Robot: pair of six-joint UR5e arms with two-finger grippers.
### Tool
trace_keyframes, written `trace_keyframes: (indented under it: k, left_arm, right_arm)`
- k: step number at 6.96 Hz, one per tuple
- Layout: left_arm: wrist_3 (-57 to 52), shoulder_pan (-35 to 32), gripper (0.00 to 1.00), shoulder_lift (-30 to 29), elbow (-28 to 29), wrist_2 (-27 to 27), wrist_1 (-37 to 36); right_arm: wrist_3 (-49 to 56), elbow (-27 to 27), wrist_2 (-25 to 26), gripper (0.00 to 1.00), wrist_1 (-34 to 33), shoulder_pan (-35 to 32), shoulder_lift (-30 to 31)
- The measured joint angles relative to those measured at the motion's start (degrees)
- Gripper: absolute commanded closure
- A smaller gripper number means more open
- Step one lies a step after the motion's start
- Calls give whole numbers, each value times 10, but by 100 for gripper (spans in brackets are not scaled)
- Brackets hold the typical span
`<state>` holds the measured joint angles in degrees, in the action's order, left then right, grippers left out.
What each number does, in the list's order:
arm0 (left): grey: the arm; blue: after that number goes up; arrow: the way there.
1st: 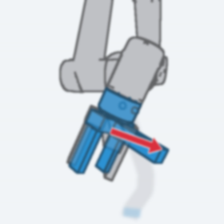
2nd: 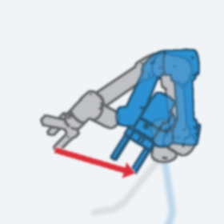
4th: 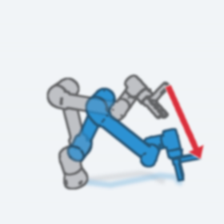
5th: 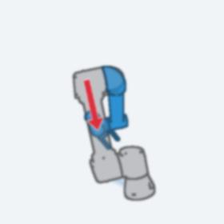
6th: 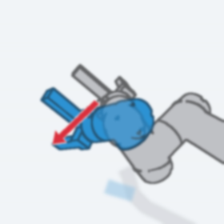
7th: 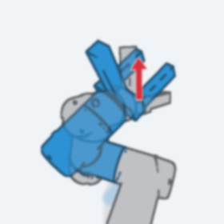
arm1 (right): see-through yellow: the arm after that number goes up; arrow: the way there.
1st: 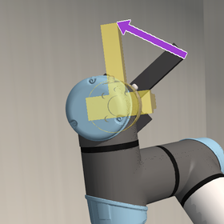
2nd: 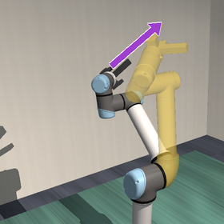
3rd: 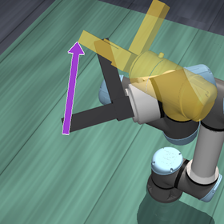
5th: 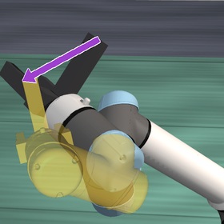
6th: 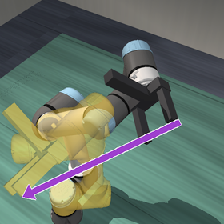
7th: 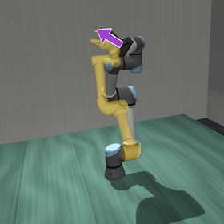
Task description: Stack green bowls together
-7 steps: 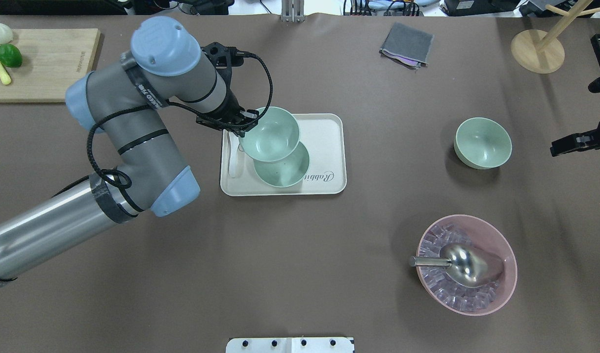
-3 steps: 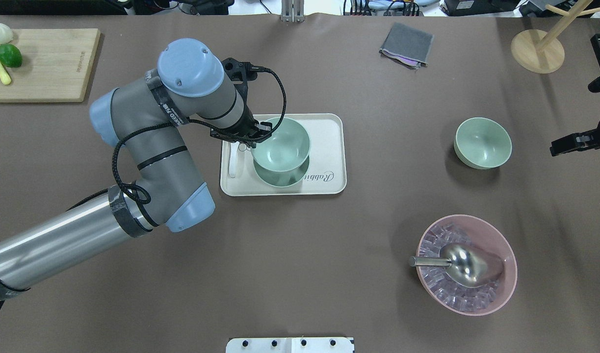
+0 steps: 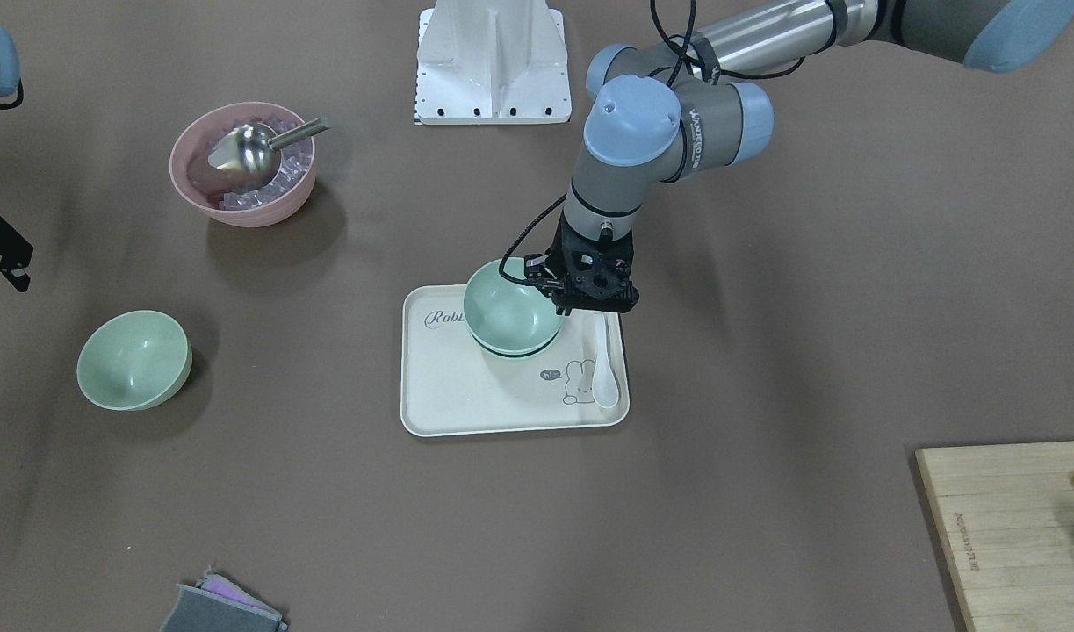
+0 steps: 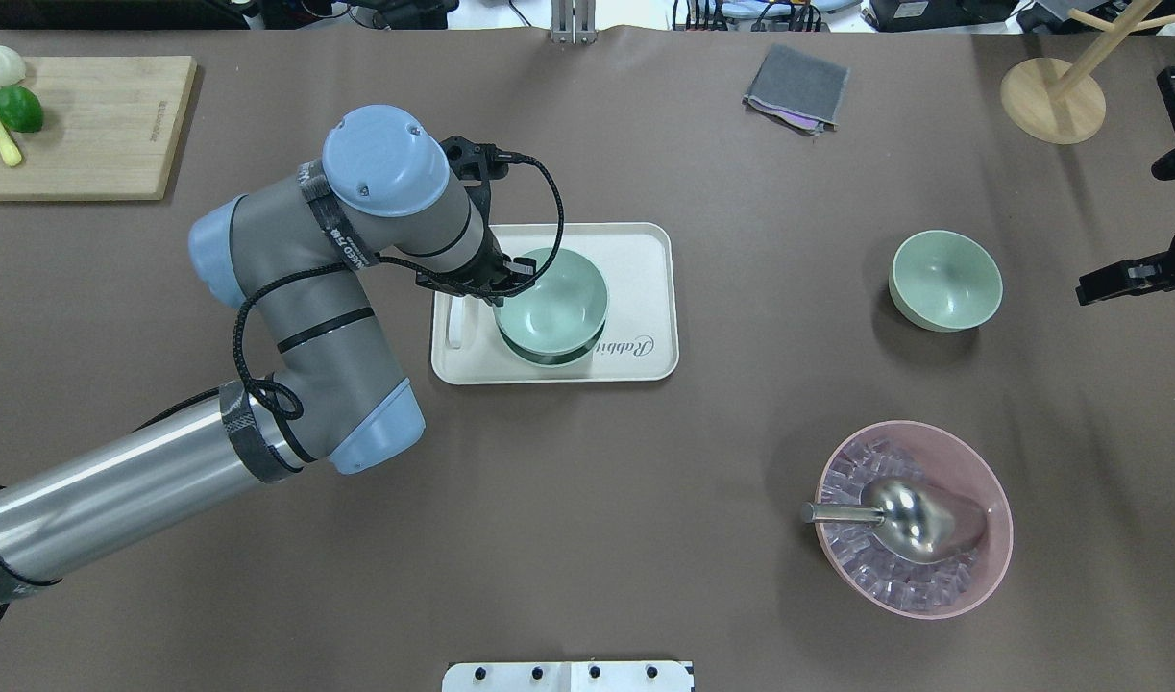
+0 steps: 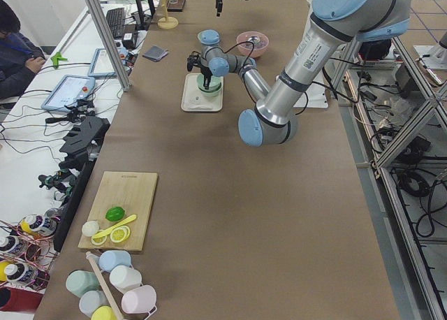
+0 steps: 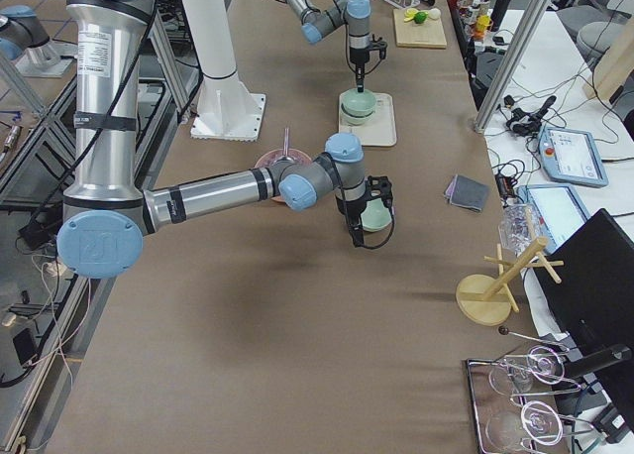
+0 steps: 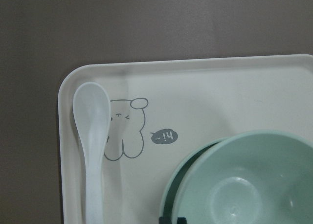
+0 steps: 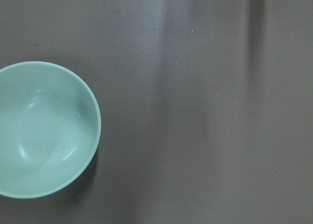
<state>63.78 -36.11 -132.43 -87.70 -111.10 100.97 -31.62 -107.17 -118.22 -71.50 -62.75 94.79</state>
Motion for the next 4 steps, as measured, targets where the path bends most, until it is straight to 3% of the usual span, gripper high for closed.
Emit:
trace_keyframes:
  k: [4]
  left_arm:
    - [1, 1, 100, 0, 32, -1, 54]
  right_arm:
    - [1, 0, 0, 0, 0, 0, 0]
